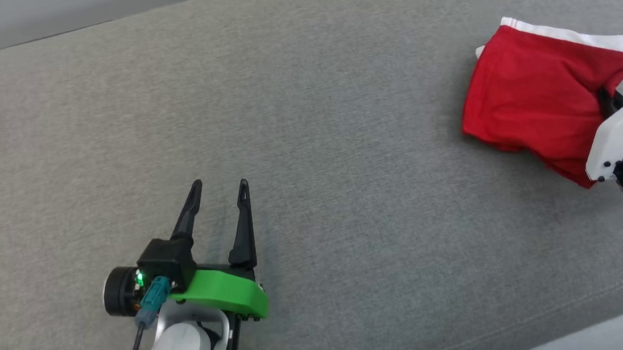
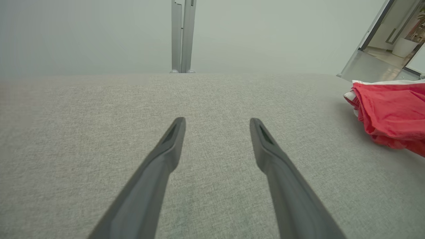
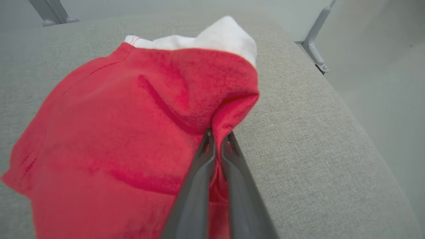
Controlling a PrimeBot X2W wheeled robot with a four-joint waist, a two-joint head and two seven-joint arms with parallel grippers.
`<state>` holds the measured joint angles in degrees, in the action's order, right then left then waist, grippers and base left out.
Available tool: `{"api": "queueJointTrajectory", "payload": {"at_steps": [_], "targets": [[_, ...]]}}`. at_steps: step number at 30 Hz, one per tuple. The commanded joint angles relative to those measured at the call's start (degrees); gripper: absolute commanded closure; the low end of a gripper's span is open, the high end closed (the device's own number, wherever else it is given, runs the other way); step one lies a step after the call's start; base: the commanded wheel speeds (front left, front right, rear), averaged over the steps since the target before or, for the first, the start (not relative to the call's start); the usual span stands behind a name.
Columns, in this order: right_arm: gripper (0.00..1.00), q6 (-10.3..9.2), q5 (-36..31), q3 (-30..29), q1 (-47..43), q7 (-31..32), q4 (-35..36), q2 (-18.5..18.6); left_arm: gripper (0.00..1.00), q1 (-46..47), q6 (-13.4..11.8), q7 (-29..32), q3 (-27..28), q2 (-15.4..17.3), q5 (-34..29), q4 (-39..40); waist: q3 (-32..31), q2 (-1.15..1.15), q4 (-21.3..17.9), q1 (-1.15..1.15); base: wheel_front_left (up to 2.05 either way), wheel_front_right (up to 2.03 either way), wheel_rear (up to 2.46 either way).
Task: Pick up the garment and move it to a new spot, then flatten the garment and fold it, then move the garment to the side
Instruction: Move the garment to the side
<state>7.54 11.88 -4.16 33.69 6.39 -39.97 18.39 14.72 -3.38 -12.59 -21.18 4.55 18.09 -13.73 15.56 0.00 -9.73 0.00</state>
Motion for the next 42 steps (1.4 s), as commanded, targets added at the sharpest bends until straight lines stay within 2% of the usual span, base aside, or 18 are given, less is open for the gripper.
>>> {"api": "queueJointTrajectory", "payload": {"at_steps": [1, 5, 12, 25, 26, 27, 28, 29, 33, 36, 42], "targets": [[1.0, -0.1, -0.5, -0.2, 1.3, -0.6, -0.4, -0.9, 0.0, 1.1, -0.3, 0.3, 0.1, 0.9, -0.2, 0.3, 3.5, 0.0, -5.5, 0.0, 0.0, 0.0, 0.0], [1.0, -0.1, -1.5, -0.9, 3.4, -1.9, -2.0, -1.1, 0.0, 1.6, -0.6, 1.1, 0.0, 1.7, -0.6, 1.6, 4.5, 0.0, -5.4, 0.0, 0.0, 0.0, 0.0], [1.0, -0.1, -5.2, 0.0, 10.0, -3.7, -6.2, 0.9, 0.0, 2.3, -1.9, 2.3, 1.4, 3.6, -1.1, 4.2, 7.6, 0.0, -2.1, 0.0, 0.0, 0.0, 0.0], [1.0, -0.11, -14.6, -4.2, 22.9, -7.1, -17.1, 12.0, 0.0, 2.0, -3.2, 3.0, 1.6, 5.0, -1.4, 9.0, 13.4, 0.0, 5.5, 0.0, 0.0, 0.0, 0.0], [0.89, -0.11, -15.3, -4.5, 23.4, -7.2, -17.6, 12.5, 0.0, 2.0, -3.2, 3.0, 1.6, 5.1, -1.5, 9.2, 13.6, 0.0, 5.8, 0.0, 0.0, 0.0, 0.0], [0.53, -0.11, -16.0, -5.4, 24.1, -8.0, -18.0, 13.2, 0.0, 1.9, -3.3, 3.0, 1.6, 5.2, -1.5, 9.5, 14.0, 0.0, 6.0, 0.0, 0.0, 0.0, 0.0], [0.24, -0.11, -16.9, -5.6, 24.6, -8.8, -18.2, 13.4, 0.0, 1.9, -3.3, 3.1, 1.5, 5.2, -1.5, 9.6, 14.2, 0.0, 6.2, 0.0, 0.0, 0.0, 0.0], [0.0, -0.1, -18.2, -6.2, 24.9, -9.3, -18.7, 13.7, 0.0, 1.9, -3.4, 3.1, 1.5, 5.3, -1.5, 9.8, 14.4, 0.0, 6.4, 0.0, 0.0, 0.0, 0.0], [0.0, -0.1, -21.9, -8.8, 25.7, -12.2, -19.5, 14.0, 0.0, 1.9, -3.8, 3.0, 1.5, 5.3, -1.4, 10.2, 14.5, 0.0, 6.5, 0.0, 0.0, 0.0, 0.0], [0.0, -0.1, -24.9, -10.6, 26.0, -13.8, -19.1, 12.9, 0.0, 1.7, -4.0, 2.7, 1.5, 5.2, -1.1, 9.9, 13.9, 0.0, 6.1, 0.0, 0.0, 0.0, 0.0], [0.0, -0.11, -28.5, -11.4, 25.3, -16.3, -16.8, 8.4, 0.0, 1.7, -3.8, 2.3, 1.5, 4.9, -0.2, 8.8, 11.3, 0.0, 5.2, 0.0, 0.0, 0.0, 0.0]]}}
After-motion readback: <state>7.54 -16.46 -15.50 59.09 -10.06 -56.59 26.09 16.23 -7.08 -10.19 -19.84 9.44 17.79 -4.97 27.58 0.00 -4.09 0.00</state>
